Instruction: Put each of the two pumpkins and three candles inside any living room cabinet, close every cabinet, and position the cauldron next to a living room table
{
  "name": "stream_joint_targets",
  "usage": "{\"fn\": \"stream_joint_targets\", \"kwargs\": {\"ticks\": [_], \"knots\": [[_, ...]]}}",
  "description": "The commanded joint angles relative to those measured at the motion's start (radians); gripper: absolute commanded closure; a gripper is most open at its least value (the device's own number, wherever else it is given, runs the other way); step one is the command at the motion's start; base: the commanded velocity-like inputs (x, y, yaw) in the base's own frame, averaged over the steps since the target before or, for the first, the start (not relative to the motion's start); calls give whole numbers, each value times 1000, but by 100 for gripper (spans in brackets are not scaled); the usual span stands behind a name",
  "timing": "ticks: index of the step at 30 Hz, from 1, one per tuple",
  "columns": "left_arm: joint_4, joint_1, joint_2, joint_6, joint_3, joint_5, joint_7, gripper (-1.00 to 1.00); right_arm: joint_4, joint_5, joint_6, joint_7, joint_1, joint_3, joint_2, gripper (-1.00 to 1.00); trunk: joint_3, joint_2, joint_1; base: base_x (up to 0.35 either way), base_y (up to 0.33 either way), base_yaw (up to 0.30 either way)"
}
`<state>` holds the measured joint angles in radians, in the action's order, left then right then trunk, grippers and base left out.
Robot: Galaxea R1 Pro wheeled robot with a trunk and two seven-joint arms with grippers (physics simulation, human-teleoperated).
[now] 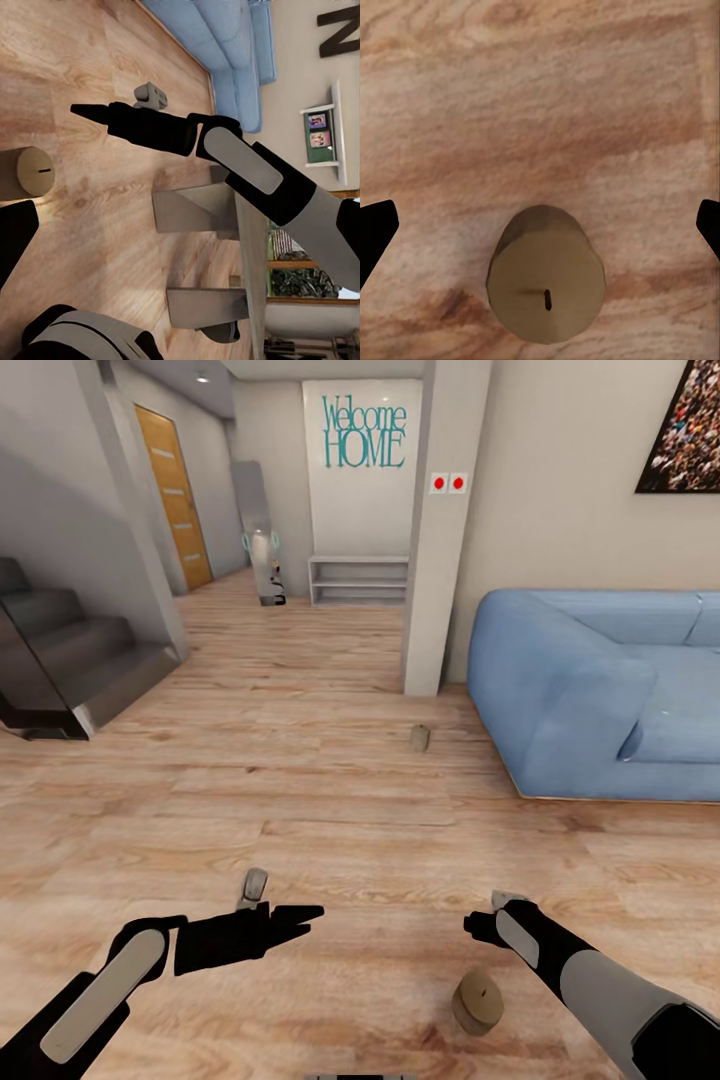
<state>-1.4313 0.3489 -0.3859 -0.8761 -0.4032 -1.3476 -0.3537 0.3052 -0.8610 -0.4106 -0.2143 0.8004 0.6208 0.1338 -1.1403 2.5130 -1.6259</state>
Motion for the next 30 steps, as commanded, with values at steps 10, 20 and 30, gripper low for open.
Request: {"fn": "stream_joint_targets", "kwargs": {"ticks": [10, 20, 30], "knots": [[0, 1, -2, -1, 4, 2, -4, -100, 5, -8, -4, -3, 0, 8, 2, -100, -1, 0, 0, 5, -5, 0], [0, 1, -2, -1, 4, 1, -4, -100, 10, -6, -5, -1, 0, 8, 5, -100, -24, 2, -3, 0, 0, 0], [0, 1, -2, -1, 5, 1, -4, -100, 18, -6, -7, -2, 0, 8, 7, -100, -63, 4, -7, 0, 0, 0]]}}
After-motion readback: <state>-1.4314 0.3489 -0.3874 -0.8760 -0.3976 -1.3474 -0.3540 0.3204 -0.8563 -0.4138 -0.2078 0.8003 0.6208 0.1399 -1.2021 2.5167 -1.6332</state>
